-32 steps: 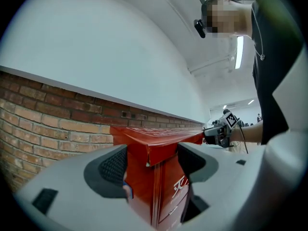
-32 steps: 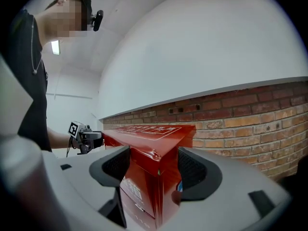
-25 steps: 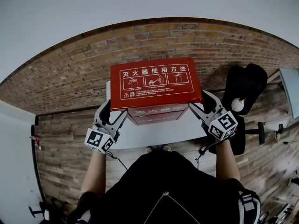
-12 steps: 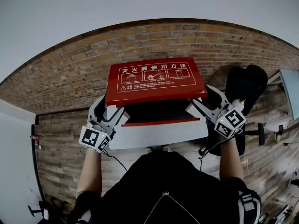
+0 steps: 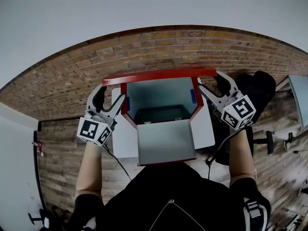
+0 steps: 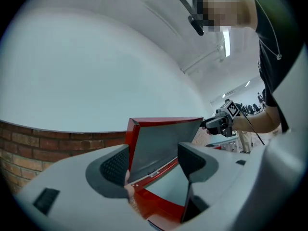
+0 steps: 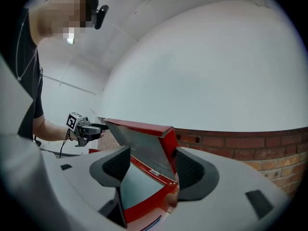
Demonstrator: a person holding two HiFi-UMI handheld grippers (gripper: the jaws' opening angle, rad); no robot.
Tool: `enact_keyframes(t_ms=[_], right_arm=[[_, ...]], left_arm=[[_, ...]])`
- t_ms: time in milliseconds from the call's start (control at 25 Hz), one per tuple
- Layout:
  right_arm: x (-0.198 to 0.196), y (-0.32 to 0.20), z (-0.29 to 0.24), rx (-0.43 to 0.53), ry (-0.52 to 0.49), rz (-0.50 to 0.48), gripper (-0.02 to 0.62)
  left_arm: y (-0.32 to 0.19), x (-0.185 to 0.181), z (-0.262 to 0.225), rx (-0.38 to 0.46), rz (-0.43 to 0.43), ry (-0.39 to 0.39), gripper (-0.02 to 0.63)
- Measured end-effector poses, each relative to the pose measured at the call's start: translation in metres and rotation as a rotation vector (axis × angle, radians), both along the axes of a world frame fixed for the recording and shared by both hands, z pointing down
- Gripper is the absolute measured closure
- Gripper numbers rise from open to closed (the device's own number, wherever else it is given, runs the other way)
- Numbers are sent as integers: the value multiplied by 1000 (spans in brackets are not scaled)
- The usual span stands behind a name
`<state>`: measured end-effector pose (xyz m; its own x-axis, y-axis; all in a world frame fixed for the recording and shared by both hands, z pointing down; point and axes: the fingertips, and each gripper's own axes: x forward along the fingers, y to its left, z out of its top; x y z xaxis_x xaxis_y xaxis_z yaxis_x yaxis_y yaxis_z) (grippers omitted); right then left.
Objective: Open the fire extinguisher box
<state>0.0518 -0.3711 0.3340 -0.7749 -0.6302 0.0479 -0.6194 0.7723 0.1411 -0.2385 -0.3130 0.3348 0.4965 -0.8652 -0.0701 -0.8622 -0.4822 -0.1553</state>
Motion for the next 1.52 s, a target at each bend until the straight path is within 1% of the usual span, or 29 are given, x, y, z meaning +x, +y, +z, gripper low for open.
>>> enact_keyframes(t_ms=[240, 360, 440, 680, 920, 1080, 1520], right_arm=[[-5, -26, -18, 19, -18, -3, 302], [-6, -40, -23, 15, -23, 8, 302], [-6, -50, -25, 6, -46, 10, 302], [-14, -85, -33, 4, -67, 33, 302], [-23, -121, -32, -1, -69, 71, 302], [-29, -142, -28, -16, -79, 91, 302], [-35, -168, -19, -40, -91, 110, 302]], left_arm=[[-23, -7, -17, 31, -17, 17, 245], [-33, -6, -20, 28, -18, 14, 245], [-42, -6, -23, 34, -22, 9, 245], [-74, -12, -31, 31, -45, 21, 245], [-110, -17, -32, 0, -71, 4, 244], [-130, -21, -28, -24, -85, 15, 244], [-157, -27, -19, -56, -94, 21, 244]])
